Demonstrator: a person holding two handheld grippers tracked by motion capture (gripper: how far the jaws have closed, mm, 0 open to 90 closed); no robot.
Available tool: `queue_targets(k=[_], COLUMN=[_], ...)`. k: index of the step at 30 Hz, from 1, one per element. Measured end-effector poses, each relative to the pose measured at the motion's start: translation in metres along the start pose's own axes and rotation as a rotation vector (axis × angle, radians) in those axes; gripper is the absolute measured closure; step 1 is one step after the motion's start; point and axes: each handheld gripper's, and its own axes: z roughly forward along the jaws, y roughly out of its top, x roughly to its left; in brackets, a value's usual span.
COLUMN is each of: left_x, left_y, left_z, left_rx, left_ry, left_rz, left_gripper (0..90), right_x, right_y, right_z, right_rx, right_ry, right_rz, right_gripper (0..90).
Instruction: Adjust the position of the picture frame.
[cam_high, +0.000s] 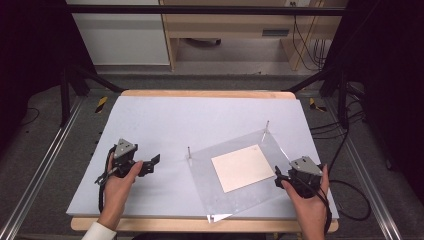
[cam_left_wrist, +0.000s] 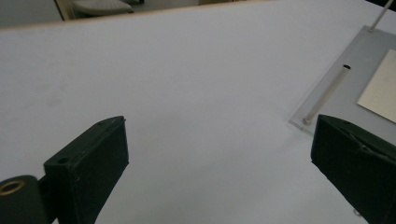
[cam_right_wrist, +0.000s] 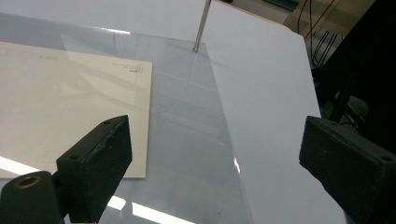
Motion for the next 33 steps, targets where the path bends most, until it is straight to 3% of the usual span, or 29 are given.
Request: queue_targets(k=[2,5,8,11,16,20,26,29,33], left_x=[-0.002,-0.010,-0.023,-0.030,-0.043,-0.048,-0.067,-0.079,-0.083], left_y=[0.001,0.002,0.000,-0.001,-0.002,-0.001,0.003,0.008,0.014], left_z=[-0.003,-0.009,-0.011,-0.010,-0.005,-0.007,-0.007,-0.008,-0.002], left_rx=[0.005,-0.024,-0.027,-0.043,-0.023,-0.025,-0.021,-0.035,-0.030], left_ry=[0.004,0.021,0.025,0.029,0.015,0.016,-0.005,-0.012,-0.007], left_rz=[-0.002,0.005,0.051,0.059,0.093,0.121,0.153,0.198,0.224], left_gripper=[4.6,5.7,6.2,6.1,6.4,9.1,10.9,12.1,14.2], right_x=[-0.001,-0.004,-0.005,-0.006,-0.011,-0.011,-0.007,-0.009,-0.014], right_y=[-0.001,-0.003,-0.004,-0.004,-0.007,-0.006,0.001,0.010,0.022], right_z=[0.001,0.001,-0.003,-0.005,-0.004,-0.003,-0.009,-0.013,-0.011], right_rx=[0.003,-0.003,-0.003,-0.010,0.002,-0.001,-0.014,-0.017,-0.011], right_ry=[0.003,0.006,0.018,0.020,0.035,0.027,0.038,0.057,0.083], right_rz=[0.008,0.019,0.033,0.034,0.052,0.066,0.050,0.034,0.005], right_gripper=[11.8,14.4,19.9,18.2,10.8,10.1,11.1,14.5,20.8])
